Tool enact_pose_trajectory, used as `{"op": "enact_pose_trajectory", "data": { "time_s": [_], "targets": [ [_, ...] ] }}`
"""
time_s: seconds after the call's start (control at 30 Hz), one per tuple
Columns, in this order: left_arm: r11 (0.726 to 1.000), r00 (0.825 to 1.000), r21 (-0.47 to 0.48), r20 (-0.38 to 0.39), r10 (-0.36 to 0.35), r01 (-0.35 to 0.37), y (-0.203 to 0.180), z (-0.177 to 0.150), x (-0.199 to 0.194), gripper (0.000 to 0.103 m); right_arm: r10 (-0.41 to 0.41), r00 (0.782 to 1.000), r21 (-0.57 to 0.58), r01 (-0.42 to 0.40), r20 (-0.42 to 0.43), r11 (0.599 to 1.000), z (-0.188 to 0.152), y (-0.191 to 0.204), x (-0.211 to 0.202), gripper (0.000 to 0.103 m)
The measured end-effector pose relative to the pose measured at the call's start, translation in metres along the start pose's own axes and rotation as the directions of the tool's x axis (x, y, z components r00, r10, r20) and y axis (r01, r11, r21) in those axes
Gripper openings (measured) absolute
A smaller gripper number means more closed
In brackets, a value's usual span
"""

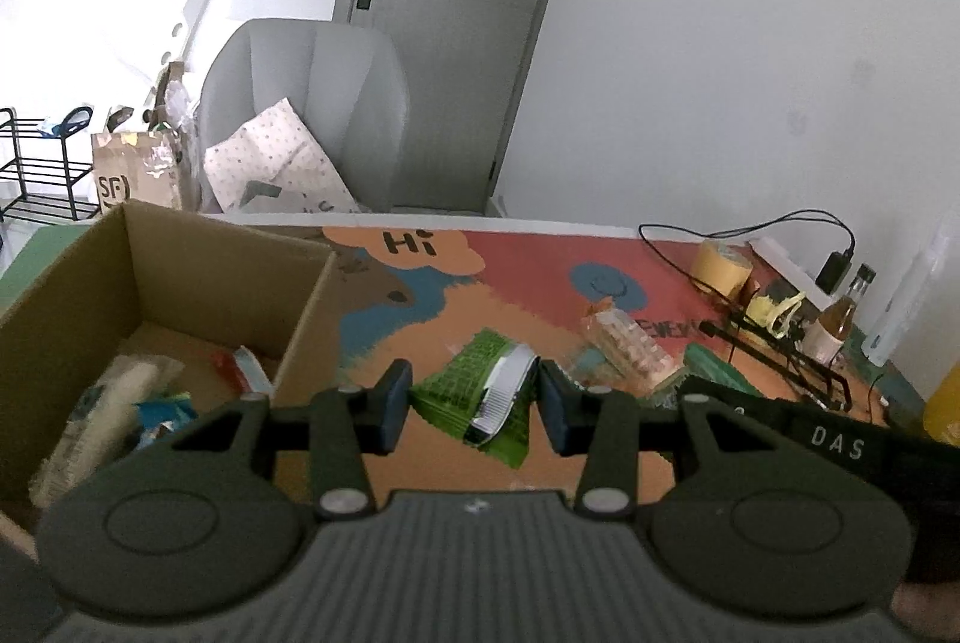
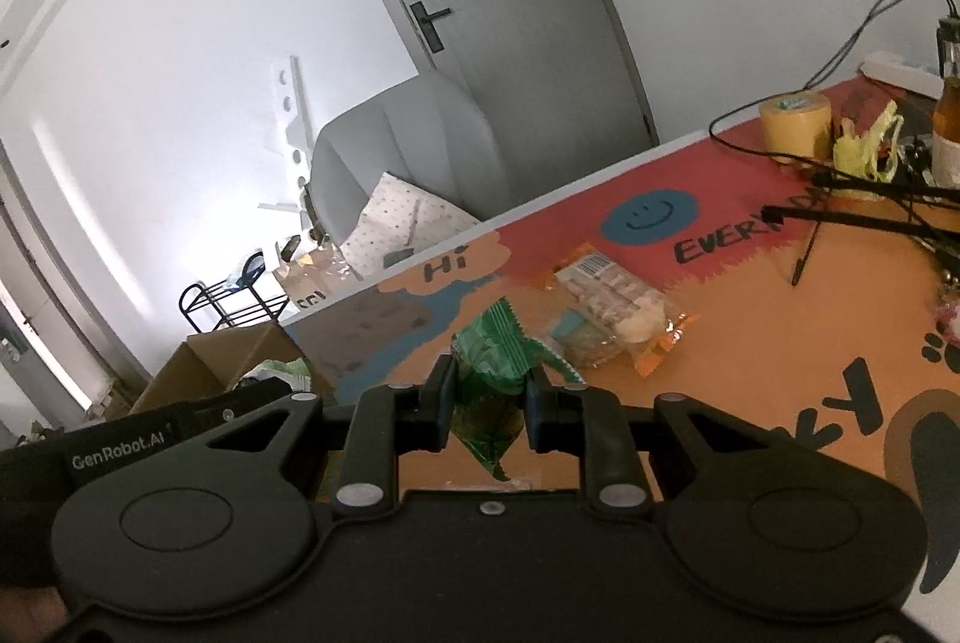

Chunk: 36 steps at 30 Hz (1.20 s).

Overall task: Organize snacks
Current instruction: 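Carry both green packets over the cardboard box with both tools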

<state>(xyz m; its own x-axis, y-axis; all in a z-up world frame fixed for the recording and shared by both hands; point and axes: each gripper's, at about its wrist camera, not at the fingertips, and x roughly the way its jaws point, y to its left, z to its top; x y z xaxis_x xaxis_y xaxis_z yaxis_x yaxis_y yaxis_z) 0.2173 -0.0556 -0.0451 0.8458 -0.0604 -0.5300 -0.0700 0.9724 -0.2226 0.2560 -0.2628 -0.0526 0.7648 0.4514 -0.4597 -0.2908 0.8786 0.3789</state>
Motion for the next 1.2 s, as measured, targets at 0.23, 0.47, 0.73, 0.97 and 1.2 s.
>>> {"op": "enact_pose_trajectory", "data": {
  "time_s": [0.23,0.47,0.73,0.97,1.2],
  "targets": [
    [1.000,0.999,-0.005,0.037,0.010,-0.009,0.012,0.009,-0.017,0.044,0.017,1.000,-0.022,-0.017,0.015,1.000,0.002,0.017,-0.003,0.022],
    [0.999,0.998,-0.023,0.058,0.039,-0.037,0.028,0.016,-0.025,0.044,0.049,0.999,-0.042,-0.049,0.013,0.998,0.003,0.037,0.000,0.022],
    [0.996,0.993,-0.053,0.083,0.080,-0.076,0.057,0.024,-0.038,0.044,0.090,0.996,-0.077,-0.089,0.004,0.993,0.004,0.065,0.007,0.022],
    [0.988,0.988,-0.095,0.082,0.128,-0.120,0.091,0.029,-0.041,0.044,0.113,0.993,-0.108,-0.114,-0.014,0.988,0.001,0.089,0.016,0.022],
    [0.981,0.986,-0.126,0.067,0.155,-0.146,0.117,0.032,-0.036,0.044,0.119,0.993,-0.140,-0.121,-0.023,0.983,0.000,0.110,0.027,0.022]
  ]
}}
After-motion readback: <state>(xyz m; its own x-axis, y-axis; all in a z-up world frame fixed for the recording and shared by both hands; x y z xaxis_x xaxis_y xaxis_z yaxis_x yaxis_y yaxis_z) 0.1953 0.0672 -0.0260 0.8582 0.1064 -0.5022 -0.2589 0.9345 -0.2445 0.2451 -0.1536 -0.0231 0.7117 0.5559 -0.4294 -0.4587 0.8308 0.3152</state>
